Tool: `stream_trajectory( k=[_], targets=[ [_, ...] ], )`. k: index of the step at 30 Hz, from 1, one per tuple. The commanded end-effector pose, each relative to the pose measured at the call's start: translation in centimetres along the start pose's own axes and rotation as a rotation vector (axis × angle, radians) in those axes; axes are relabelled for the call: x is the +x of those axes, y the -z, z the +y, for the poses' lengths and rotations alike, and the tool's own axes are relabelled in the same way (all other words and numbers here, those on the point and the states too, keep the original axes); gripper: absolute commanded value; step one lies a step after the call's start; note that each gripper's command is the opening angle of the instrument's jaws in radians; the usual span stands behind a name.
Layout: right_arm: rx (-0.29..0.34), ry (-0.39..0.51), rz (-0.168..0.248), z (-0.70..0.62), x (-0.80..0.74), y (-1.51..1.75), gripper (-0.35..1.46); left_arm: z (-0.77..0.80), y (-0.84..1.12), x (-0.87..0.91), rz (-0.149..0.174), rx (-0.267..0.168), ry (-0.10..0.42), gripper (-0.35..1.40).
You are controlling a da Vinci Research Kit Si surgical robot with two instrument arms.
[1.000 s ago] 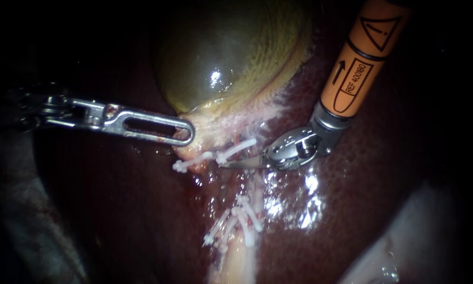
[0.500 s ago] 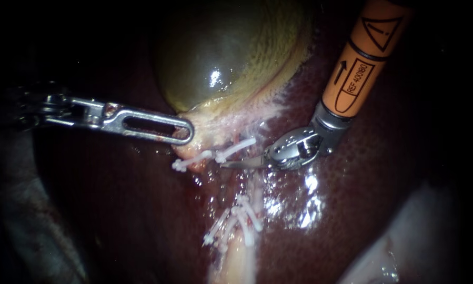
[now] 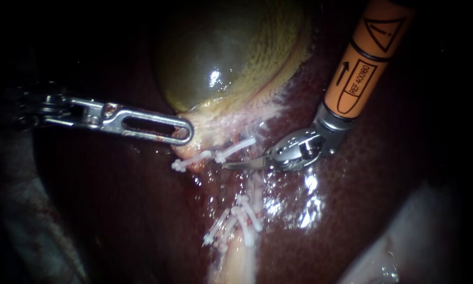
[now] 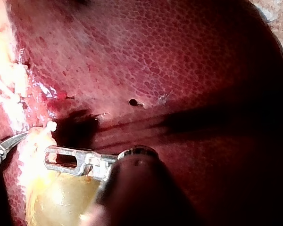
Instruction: Go back from the cut right tube
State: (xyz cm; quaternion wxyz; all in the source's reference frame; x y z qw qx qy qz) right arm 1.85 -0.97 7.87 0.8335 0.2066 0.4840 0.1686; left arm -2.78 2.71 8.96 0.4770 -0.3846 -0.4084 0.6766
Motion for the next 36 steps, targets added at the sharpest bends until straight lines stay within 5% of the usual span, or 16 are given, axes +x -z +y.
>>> stream_trajectory(
  k=[1, 8, 14, 21, 36],
  targets=[
    [0.0, 0.001, 0.001, -0.01, 0.0, 0.01, -0.35, 0.0, 0.0, 0.0, 0.0, 0.0, 0.0, -0.35],
    [0.016, 0.004, 0.008, -0.13, 0.03, 0.05, -0.35, 0.0, 0.0, 0.0, 0.0, 0.0, 0.0, -0.35],
    [0.016, 0.006, 0.009, -0.13, 0.0, 0.04, 0.31, 0.0, 0.0, 0.0, 0.0, 0.0, 0.0, -0.35],
    [0.015, 0.007, 0.009, -0.12, -0.03, 0.04, 0.56, 0.0, 0.0, 0.0, 0.0, 0.0, 0.0, -0.35],
    [0.029, 0.011, 0.008, -0.14, -0.06, 0.29, 0.61, 0.0, 0.0, 0.0, 0.0, 0.0, 0.0, -0.35]
  ],
)
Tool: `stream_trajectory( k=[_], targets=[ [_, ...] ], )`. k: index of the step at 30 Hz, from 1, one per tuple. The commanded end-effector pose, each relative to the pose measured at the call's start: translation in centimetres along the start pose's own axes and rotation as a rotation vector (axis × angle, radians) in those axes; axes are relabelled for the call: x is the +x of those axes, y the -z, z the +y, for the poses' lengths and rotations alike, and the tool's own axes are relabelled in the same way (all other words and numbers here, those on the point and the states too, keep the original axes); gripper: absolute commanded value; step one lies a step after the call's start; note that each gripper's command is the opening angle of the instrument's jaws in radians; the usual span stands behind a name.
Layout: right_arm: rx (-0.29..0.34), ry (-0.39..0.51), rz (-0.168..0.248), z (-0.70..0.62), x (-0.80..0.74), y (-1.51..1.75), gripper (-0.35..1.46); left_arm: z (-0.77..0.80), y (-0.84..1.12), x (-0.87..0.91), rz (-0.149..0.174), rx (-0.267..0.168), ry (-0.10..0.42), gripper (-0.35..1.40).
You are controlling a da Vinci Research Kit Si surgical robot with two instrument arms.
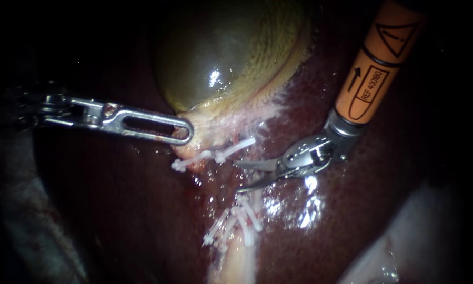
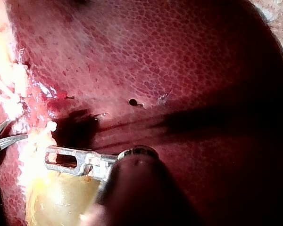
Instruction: Go back from the cut right tube
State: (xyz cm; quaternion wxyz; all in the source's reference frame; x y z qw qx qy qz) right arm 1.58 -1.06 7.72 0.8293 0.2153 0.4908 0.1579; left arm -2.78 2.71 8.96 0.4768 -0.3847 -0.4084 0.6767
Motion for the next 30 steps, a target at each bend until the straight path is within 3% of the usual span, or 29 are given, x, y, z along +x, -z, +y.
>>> stream_trajectory(
  k=[1, 17, 22, 30],
  targets=[
    [0.003, 0.0, 0.0, -0.01, 0.01, 0.06, 0.61, 0.0, 0.0, 0.0, 0.0, 0.0, 0.0, -0.35],
    [0.019, 0.077, 0.033, 0.04, 0.1, 0.88, 0.37, -0.01, -0.01, 0.0, 0.0, 0.0, 0.0, -0.35],
    [0.025, 0.096, 0.033, 0.07, 0.07, 1.02, 0.26, -0.01, -0.01, 0.01, 0.001, 0.0, 0.0, -0.35],
    [0.027, 0.121, 0.033, 0.09, 0.04, 1.07, 0.24, -0.02, -0.08, -0.01, 0.004, 0.005, 0.0, -0.35]
  ],
)
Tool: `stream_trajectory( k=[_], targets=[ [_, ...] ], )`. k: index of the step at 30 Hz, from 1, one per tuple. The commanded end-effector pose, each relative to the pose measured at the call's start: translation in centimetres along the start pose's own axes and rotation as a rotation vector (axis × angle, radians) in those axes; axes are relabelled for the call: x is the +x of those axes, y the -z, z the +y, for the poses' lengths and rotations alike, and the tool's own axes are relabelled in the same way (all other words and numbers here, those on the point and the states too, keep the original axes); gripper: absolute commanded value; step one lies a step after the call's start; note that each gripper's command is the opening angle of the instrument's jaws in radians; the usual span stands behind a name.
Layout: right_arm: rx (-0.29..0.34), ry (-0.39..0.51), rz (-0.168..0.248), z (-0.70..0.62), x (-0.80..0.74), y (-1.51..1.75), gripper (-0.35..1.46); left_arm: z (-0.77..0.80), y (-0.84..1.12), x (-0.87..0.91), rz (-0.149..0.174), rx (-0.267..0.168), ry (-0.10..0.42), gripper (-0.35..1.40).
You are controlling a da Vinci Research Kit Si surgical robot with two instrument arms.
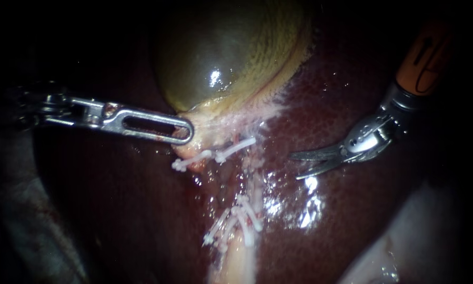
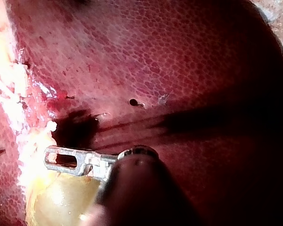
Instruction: Go back from the cut right tube
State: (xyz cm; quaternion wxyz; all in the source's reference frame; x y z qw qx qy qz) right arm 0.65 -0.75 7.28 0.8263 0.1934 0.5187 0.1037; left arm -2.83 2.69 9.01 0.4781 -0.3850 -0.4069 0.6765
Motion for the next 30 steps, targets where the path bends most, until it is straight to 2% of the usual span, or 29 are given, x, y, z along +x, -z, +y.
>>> stream_trajectory(
  k=[1, 6, 14, 23, 30],
  targets=[
    [0.0, -0.001, 0.0, 0.0, 0.0, 0.01, 0.24, 0.0, -0.02, 0.0, 0.002, 0.003, -0.001, -0.35],
    [0.0, 0.005, 0.0, 0.0, -0.01, 0.01, 0.24, -0.01, -0.16, -0.01, 0.006, 0.009, -0.002, -0.35],
    [0.0, 0.011, -0.001, 0.0, -0.01, 0.01, 0.22, -0.11, -0.51, -0.1, 0.01, 0.022, -0.009, -0.35],
    [0.0, 0.011, -0.001, 0.0, -0.01, 0.01, 0.22, -0.18, -0.86, -0.16, 0.02, 0.015, -0.022, -0.35],
    [-0.001, 0.011, 0.0, 0.0, 0.0, 0.0, 0.22, -0.2, -0.96, -0.19, 0.017, 0.014, -0.025, -0.35]
  ],
)
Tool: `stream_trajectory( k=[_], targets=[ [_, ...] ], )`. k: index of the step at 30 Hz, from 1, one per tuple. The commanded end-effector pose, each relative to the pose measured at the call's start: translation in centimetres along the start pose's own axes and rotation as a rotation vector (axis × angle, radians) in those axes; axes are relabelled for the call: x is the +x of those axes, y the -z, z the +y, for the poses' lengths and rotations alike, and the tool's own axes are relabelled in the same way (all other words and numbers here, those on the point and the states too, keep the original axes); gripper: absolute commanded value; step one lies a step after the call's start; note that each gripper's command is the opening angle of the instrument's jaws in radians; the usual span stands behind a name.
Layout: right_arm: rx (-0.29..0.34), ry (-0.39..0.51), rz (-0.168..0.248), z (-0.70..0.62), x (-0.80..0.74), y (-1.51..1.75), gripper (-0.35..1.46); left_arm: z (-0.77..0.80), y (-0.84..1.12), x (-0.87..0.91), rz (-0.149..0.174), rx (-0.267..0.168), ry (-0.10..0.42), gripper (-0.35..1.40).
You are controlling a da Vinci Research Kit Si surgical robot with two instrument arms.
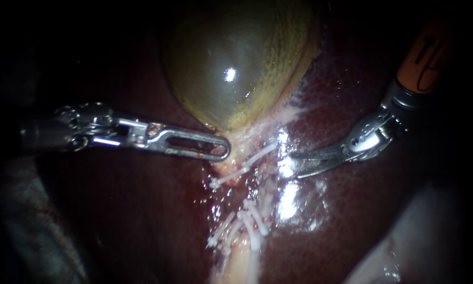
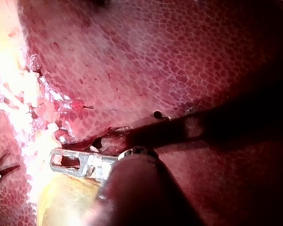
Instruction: Go back from the cut right tube
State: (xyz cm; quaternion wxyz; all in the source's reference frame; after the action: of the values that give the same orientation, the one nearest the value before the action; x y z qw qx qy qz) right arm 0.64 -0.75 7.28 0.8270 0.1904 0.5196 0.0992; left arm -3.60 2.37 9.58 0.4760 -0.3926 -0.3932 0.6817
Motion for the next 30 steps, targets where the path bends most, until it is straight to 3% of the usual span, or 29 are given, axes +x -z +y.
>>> stream_trajectory(
  k=[1, 30],
  targets=[
    [0.0, 0.0, 0.0, 0.0, 0.0, 0.0, 0.22, 0.0, 0.0, 0.0, -0.001, 0.0, 0.0, -0.35],
    [-0.001, 0.0, 0.0, -0.01, 0.0, -0.02, 0.22, -0.01, -0.03, -0.03, -0.009, -0.008, -0.003, -0.35]
  ],
)
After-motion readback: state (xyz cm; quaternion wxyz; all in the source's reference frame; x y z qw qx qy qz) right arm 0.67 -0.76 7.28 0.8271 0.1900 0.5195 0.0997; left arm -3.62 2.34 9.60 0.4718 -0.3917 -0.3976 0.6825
